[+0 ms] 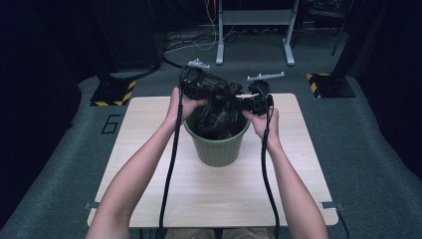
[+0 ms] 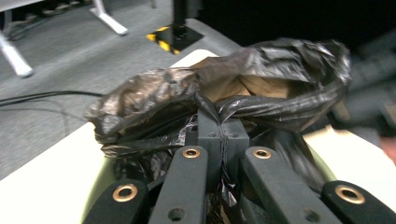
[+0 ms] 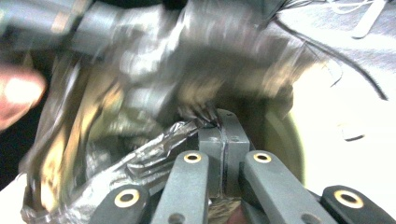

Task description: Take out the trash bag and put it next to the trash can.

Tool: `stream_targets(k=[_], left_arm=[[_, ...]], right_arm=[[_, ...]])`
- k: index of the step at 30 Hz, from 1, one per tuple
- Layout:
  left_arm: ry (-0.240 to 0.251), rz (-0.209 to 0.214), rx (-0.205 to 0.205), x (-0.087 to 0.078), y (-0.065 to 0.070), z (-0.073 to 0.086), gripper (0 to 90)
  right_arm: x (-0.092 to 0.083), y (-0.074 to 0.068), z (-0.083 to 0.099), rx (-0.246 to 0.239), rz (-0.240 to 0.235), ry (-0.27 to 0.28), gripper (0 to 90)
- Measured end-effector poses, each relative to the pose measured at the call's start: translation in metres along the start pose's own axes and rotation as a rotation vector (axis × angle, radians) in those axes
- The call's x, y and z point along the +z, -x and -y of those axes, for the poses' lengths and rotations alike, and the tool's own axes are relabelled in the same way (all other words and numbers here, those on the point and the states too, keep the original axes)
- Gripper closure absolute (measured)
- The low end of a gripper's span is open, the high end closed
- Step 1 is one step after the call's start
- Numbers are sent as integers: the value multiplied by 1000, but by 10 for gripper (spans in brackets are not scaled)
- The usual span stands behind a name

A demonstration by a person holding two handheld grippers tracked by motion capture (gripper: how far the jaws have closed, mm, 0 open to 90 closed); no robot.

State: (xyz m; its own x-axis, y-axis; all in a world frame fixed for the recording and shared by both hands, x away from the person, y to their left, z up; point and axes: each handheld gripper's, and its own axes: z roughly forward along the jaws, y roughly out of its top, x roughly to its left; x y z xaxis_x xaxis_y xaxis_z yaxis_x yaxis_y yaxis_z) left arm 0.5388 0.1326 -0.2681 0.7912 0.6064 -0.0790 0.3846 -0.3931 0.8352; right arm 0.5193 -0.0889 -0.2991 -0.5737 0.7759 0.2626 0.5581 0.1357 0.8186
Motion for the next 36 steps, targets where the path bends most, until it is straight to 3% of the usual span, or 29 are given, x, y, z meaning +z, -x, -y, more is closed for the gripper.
stream_targets(k=[3, 6, 10, 17, 19, 23, 25, 27, 28, 30, 32, 36], left_arm=[[9, 27, 51, 0, 9, 0, 892], [13, 34, 86, 1, 16, 0, 875], [20, 43, 76, 3, 16, 1, 771], [-31, 23, 75, 12, 18, 5, 605], [-34, -1, 73, 15, 20, 7, 643], [-9, -30, 65, 18, 16, 12, 852], [0, -59, 49, 18, 12, 12, 879], [0, -75, 28, 16, 7, 11, 884], [2, -80, 13, 14, 4, 10, 885], [16, -83, -14, 10, -1, 6, 885], [23, -81, -34, 6, -4, 0, 885], [38, -64, -48, 0, 0, -12, 884]], right_arm=[[-1, 1, -14, -12, 29, 16, 900], [1, -4, -25, -21, 25, 35, 900], [3, -9, -31, -22, 10, 48, 900], [3, -9, -31, 16, -54, 59, 898], [3, -12, -31, 19, -68, 53, 897], [1, -17, -30, 14, -87, 55, 886], [-3, -16, -28, 7, -105, 63, 754], [-8, -14, -27, 9, -144, 71, 543], [-11, -13, -25, -6, -147, 83, 456], [-15, -16, -20, -80, -117, 83, 264], [-11, -19, -13, -143, -95, 64, 160], [10, -29, -7, -206, -28, 42, 152]])
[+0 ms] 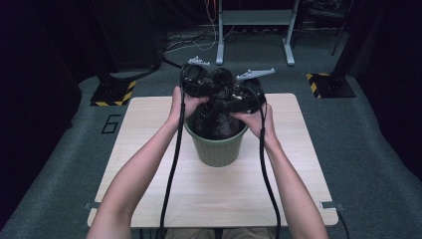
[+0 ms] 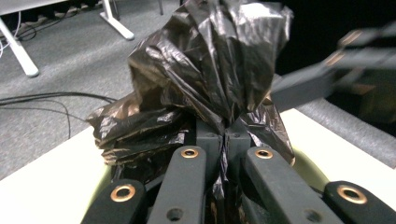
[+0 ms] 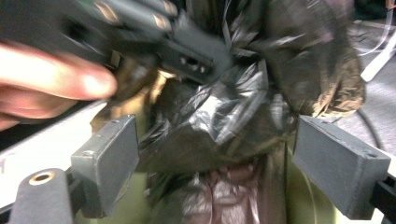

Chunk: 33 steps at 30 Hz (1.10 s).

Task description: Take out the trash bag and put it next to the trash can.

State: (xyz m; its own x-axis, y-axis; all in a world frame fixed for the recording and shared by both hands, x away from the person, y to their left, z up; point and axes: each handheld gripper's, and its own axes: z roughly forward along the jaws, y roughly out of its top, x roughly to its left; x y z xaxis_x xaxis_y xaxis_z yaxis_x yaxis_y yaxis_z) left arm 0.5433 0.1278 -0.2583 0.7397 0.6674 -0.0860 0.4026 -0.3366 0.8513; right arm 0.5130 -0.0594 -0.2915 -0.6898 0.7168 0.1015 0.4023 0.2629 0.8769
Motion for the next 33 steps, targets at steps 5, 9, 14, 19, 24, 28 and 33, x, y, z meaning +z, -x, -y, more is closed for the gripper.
stream_targets(k=[5, 9, 14, 19, 24, 28, 33], left_arm=[[16, 9, 10, -7, 7, -6, 882], [34, 31, 7, -9, 5, -5, 838], [64, 37, -4, -16, -1, -2, 537], [104, 56, -29, -30, -7, 3, 297], [132, 66, -23, -36, -8, 20, 198], [145, 60, -32, -18, -6, 42, 165], [173, 6, -65, 10, -3, 52, 132]], right_arm=[[19, 4, -4, 8, 36, 30, 490], [25, 8, -3, 43, 3, 68, 809], [24, 14, 0, 81, -10, 63, 895], [13, 21, -1, 124, 10, 77, 898], [-1, 23, -8, 153, 26, 99, 899], [-7, 15, -15, 174, 18, 118, 898], [-6, -5, -23, 166, 28, 117, 897]])
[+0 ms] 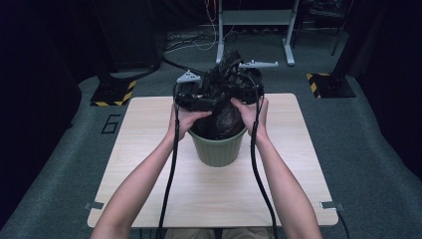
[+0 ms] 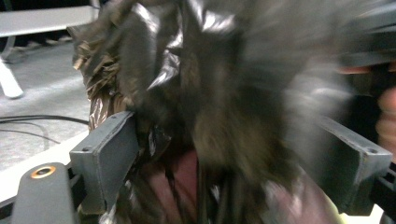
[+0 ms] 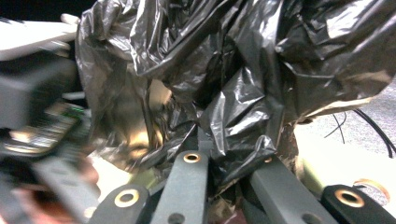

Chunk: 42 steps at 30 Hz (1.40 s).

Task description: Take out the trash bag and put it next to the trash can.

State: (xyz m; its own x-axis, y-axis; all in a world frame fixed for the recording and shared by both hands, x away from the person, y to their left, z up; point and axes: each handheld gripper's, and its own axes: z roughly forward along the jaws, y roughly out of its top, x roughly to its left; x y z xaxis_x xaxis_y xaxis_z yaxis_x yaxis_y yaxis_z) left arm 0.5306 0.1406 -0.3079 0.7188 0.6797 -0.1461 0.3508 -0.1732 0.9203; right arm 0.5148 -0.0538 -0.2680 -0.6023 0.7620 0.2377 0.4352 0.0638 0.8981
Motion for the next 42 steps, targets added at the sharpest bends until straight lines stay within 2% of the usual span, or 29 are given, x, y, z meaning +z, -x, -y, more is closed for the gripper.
stream_targets(k=[4, 6, 8, 14, 18, 21, 23, 27, 29, 30, 32, 36, 38, 42], left_arm=[[-19, -52, 8, 15, 5, 1, 157], [-34, -43, 18, 20, 6, 1, 172], [-31, -30, 16, 21, 5, 0, 223], [-29, 35, 38, 22, 4, 1, 483], [-23, 83, 64, 24, 9, 2, 708], [-22, 95, 93, 25, 12, 2, 839], [-18, 84, 100, 25, 14, 2, 875], [-8, 73, 91, 22, 12, -1, 885], [-2, 63, 85, 20, 10, -3, 886], [6, 63, 79, 18, 9, -3, 886], [15, 56, 70, 15, 8, -6, 886], [31, 50, 72, 6, 6, -13, 886], [36, 41, 79, 2, 6, -17, 886], [51, 33, 85, -7, 5, -24, 886]], right_arm=[[2, -9, 1, 16, -20, -9, 897], [3, -11, 3, 31, -32, -13, 896], [2, -12, 5, 30, -33, -14, 896], [0, -6, 8, 58, -57, -14, 894], [-2, -2, 10, 75, -64, -8, 892], [-5, 1, 11, 74, -57, -8, 887], [-8, 1, 12, 55, -35, -9, 862], [-14, 3, 12, 32, -11, -13, 730], [-19, 5, 12, 24, -2, -5, 608], [-22, 5, 12, 19, -2, -2, 584], [-28, 5, 13, 6, 21, -1, 456], [-40, 7, 17, -28, 47, -10, 260], [-46, 10, 22, -35, 42, -14, 214], [-58, 16, 38, -64, 74, -18, 151]])
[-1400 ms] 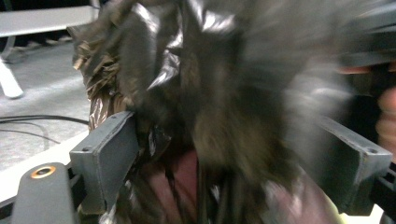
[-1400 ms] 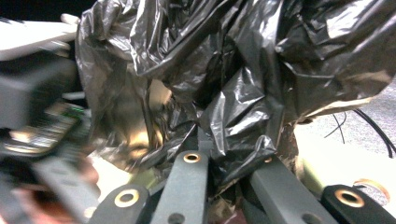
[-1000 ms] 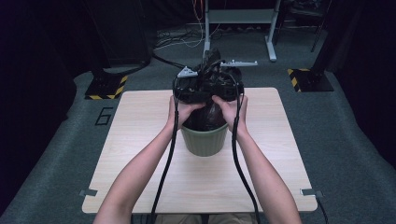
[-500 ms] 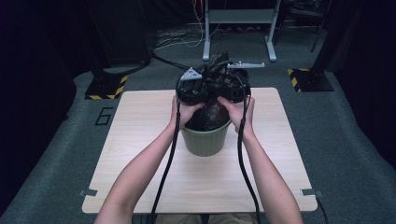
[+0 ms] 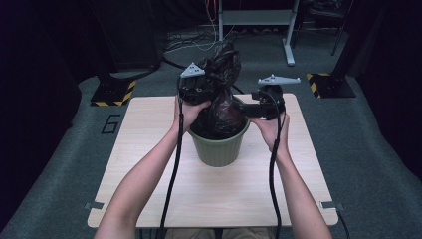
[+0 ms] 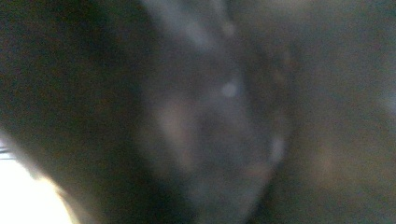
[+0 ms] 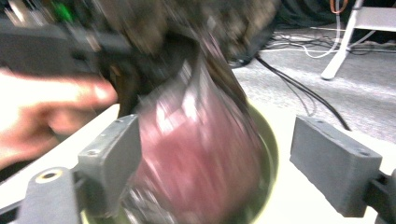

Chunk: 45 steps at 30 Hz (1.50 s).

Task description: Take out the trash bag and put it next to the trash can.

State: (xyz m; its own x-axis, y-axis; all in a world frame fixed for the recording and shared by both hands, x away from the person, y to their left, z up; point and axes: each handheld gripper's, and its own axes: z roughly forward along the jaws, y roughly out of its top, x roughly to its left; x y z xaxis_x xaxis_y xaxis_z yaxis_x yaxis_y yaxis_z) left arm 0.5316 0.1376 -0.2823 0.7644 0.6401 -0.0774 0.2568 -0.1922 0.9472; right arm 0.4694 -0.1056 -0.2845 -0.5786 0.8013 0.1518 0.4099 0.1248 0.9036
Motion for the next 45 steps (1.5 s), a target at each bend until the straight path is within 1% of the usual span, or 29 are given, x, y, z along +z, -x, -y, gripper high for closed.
stream_targets(k=[2, 3, 4, 7, 11, 13, 15, 16, 18, 19, 21, 24, 25, 28, 29, 30, 31, 32, 34, 35, 36, 38, 40, 41, 42, 45], left_arm=[[2, -7, 9, -4, 0, -4, 886], [-2, -8, 22, -6, 0, -6, 886], [2, -11, 26, -8, 1, -8, 886], [13, -18, 26, -12, 2, -15, 886], [18, -27, 43, -18, 3, -26, 886], [25, -32, 49, -21, 3, -31, 886], [31, -39, 55, -25, 4, -35, 886], [32, -43, 60, -26, 4, -37, 886], [37, -50, 62, -29, 4, -41, 886], [39, -56, 71, -31, 3, -42, 886], [47, -66, 76, -35, 2, -45, 886], [59, -80, 70, -41, 1, -50, 886], [61, -86, 72, -43, 0, -51, 886], [69, -107, 89, -52, -2, -57, 886], [76, -111, 83, -55, -3, -59, 886], [78, -119, 92, -58, -5, -60, 886], [82, -127, 91, -61, -6, -61, 886], [82, -133, 93, -65, -7, -62, 886], [86, -146, 94, -71, -11, -64, 886], [88, -150, 92, -74, -13, -65, 886], [91, -159, 97, -77, -15, -65, 886], [93, -179, 93, -82, -20, -65, 886], [91, -194, 90, -86, -25, -64, 886], [91, -201, 88, -89, -28, -64, 886], [94, -208, 83, -91, -30, -63, 886], [82, -236, 80, -97, -36, -61, 885]], right_arm=[[-4, 4, 10, 3, 5, -4, 150], [-6, 7, 15, 11, 7, -5, 150], [-8, 10, 19, 17, 9, -6, 147], [-12, 19, 34, 32, 19, -17, 132], [-17, 28, 54, 36, 55, -35, 110], [-17, 33, 66, 32, 84, -54, 95], [-16, 39, 80, 44, 101, -71, 84], [-15, 43, 89, 50, 112, -84, 71], [-11, 49, 106, 51, 148, -122, 53], [-9, 52, 116, 53, 159, -135, 48], [-4, 59, 137, 78, 163, -165, 29], [7, 67, 168, 133, 171, -212, 4], [10, 70, 178, 138, 177, -223, 3], [18, 77, 202, 147, 220, -263, 0], [20, 79, 209, 149, 237, -275, 1], [22, 82, 216, 155, 254, -282, 1], [23, 84, 222, 158, 265, -291, 1], [24, 86, 227, 161, 278, -302, 1], [25, 90, 237, 145, 313, -332, 0], [24, 90, 240, 125, 334, -323, 0], [24, 89, 242, 109, 351, -327, 0], [23, 90, 243, 101, 342, -324, 0], [23, 89, 244, 84, 350, -324, 0], [24, 87, 245, 63, 359, -327, 0], [24, 86, 245, 61, 354, -326, 0], [25, 86, 245, 61, 348, -324, 0]])
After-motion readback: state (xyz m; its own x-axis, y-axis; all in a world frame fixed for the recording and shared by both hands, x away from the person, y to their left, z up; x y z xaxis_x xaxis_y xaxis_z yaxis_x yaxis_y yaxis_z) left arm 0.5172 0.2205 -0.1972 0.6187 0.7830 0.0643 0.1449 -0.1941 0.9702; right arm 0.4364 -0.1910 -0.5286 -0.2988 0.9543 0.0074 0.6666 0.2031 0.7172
